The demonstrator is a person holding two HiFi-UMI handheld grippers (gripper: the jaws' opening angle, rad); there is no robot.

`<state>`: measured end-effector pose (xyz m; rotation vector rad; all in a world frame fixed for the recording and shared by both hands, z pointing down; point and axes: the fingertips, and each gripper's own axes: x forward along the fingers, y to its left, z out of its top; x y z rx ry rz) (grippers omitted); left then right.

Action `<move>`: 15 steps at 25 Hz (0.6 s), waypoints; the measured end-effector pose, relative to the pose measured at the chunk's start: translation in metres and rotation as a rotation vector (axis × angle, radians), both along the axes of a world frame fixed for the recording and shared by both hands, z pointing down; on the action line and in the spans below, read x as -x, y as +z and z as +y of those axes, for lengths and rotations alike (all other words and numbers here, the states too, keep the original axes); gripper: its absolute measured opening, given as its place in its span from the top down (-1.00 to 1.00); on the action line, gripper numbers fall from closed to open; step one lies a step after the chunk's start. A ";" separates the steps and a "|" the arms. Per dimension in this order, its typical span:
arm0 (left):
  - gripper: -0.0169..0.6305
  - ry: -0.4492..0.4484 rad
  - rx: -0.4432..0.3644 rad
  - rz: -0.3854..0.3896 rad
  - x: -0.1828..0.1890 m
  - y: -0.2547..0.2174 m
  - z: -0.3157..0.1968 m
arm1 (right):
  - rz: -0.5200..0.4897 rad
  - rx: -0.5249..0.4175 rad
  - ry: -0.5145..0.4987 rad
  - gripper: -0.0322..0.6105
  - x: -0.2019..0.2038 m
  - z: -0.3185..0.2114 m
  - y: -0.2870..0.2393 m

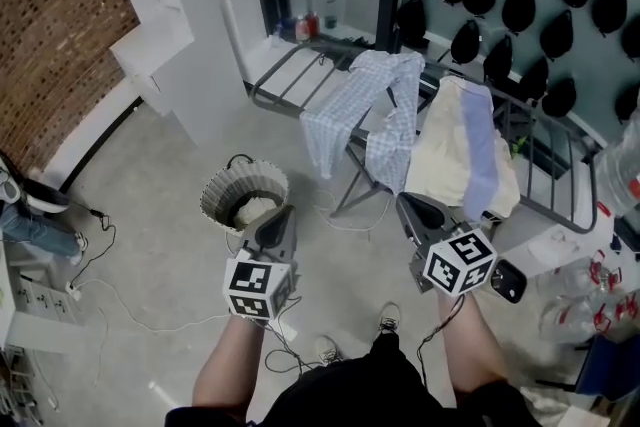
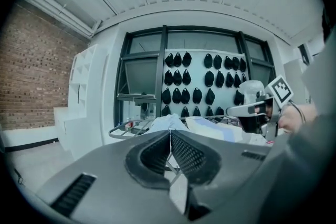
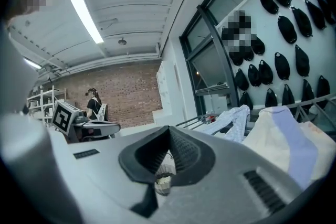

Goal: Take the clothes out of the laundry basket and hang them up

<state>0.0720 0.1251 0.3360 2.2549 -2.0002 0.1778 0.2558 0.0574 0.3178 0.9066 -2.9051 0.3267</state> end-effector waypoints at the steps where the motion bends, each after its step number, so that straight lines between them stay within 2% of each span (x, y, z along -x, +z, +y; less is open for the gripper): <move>1: 0.92 0.008 0.002 0.002 -0.002 0.001 0.001 | 0.001 0.000 0.014 0.88 -0.005 0.001 0.001; 7: 0.92 0.033 0.014 0.013 -0.009 0.009 0.004 | 0.001 0.008 0.058 0.88 -0.020 0.004 0.007; 15: 0.92 0.043 0.012 0.013 -0.016 0.008 0.011 | -0.001 0.011 0.055 0.89 -0.022 0.016 0.008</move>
